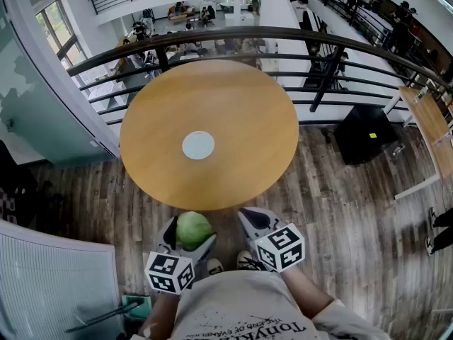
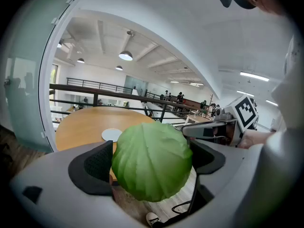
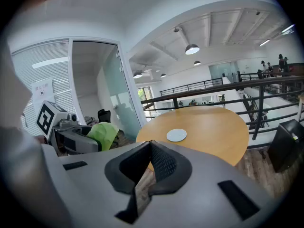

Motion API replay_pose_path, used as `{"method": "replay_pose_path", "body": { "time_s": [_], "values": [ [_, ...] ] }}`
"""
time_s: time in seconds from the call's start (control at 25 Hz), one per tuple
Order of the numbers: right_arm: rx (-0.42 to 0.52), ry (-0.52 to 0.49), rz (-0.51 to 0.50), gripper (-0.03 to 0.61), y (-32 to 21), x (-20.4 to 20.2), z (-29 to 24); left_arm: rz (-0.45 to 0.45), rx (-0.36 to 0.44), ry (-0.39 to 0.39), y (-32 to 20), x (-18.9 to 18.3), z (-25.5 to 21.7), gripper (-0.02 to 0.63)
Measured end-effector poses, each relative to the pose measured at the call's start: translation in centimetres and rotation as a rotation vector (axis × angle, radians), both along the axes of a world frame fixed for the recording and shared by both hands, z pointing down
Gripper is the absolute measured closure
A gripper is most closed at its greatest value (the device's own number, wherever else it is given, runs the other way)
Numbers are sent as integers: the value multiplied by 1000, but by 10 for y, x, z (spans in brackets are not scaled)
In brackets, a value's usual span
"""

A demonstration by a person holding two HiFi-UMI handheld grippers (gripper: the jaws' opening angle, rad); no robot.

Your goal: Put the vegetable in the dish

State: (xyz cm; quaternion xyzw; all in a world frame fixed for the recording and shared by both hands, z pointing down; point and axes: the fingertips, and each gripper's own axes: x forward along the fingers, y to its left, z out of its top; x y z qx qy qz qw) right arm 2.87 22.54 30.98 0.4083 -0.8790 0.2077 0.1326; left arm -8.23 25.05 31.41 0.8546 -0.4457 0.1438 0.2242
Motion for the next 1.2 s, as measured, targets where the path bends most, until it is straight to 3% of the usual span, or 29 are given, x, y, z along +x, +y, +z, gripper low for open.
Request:
{"method": "replay_pose_path", "body": {
  "time_s": [0.48, 0.88, 1.2],
  "values": [
    [4, 20, -4, 557, -5, 2, -1, 7, 1, 15, -8, 2, 1, 121],
    [13, 20, 47, 557, -5, -10, -7, -3, 6, 27, -2, -20, -2, 121],
    [13, 30, 91, 557, 1, -44, -12, 15, 3, 45, 8, -61, 0, 121]
  ]
}}
